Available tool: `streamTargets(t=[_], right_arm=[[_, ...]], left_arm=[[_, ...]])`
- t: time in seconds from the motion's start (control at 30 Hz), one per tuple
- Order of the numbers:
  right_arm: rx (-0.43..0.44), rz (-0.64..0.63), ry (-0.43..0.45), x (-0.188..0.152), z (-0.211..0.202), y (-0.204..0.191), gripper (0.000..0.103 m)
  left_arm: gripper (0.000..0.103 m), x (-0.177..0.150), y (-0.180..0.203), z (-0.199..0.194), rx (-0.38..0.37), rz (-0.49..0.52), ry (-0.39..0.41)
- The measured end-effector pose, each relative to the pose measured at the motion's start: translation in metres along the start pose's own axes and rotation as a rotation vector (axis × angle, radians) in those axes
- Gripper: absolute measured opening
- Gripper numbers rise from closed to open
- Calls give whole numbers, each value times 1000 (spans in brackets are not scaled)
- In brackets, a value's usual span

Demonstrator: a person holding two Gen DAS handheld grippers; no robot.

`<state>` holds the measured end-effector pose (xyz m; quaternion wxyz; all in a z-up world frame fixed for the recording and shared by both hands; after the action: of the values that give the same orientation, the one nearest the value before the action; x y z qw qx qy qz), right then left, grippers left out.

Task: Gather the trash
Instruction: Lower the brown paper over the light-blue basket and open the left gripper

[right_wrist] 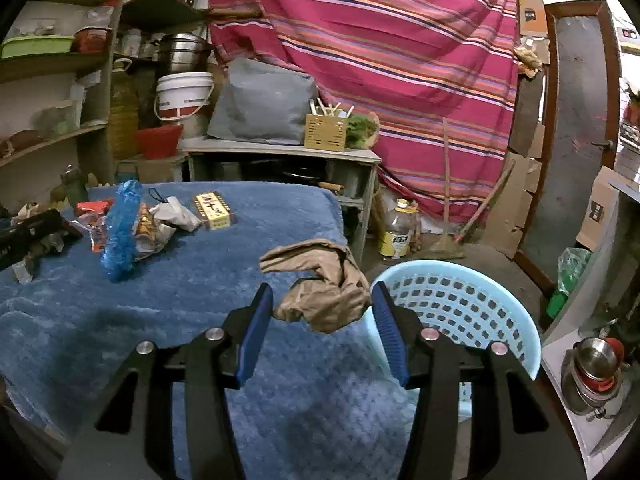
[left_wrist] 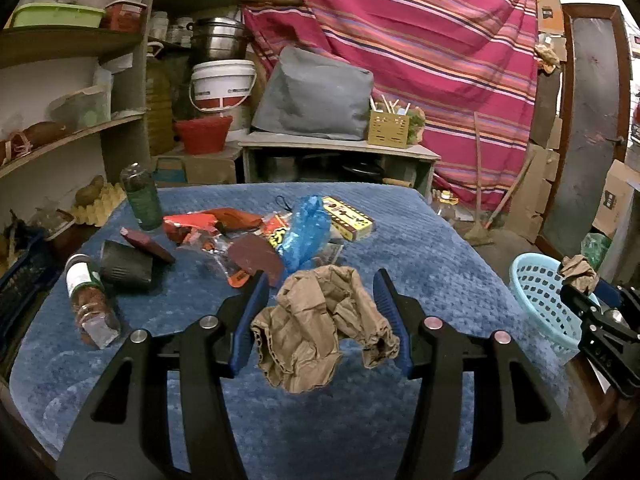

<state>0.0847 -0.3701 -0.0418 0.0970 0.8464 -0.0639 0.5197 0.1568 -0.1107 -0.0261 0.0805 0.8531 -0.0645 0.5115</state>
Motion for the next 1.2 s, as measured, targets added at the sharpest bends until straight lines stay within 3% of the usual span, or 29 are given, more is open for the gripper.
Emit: streamTargets(t=[0.67,1.0,1.2], right_arm=[[-77,59,-29,-11,-9,78,51],[-99,36,-24,37,0,132,51],[-87,90,-65,39,24,167,51]], left_arm=[[53,-2,86,11,-118,76,-9],[53,18,132,22,-153,81,-6],[53,27,151,28,-172,103,-6]])
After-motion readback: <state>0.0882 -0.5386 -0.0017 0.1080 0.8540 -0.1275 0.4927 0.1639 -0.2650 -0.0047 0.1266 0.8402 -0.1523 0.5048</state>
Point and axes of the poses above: each gripper's, at about its wrist camera, not at the fingertips, and z roughly the way its jaws point, y to its right, x to its top, the point moved 4 cm from there along z, roughly the way its jaws point, and after that the axes turned 1 degree about -z, right-handed, at the moved point
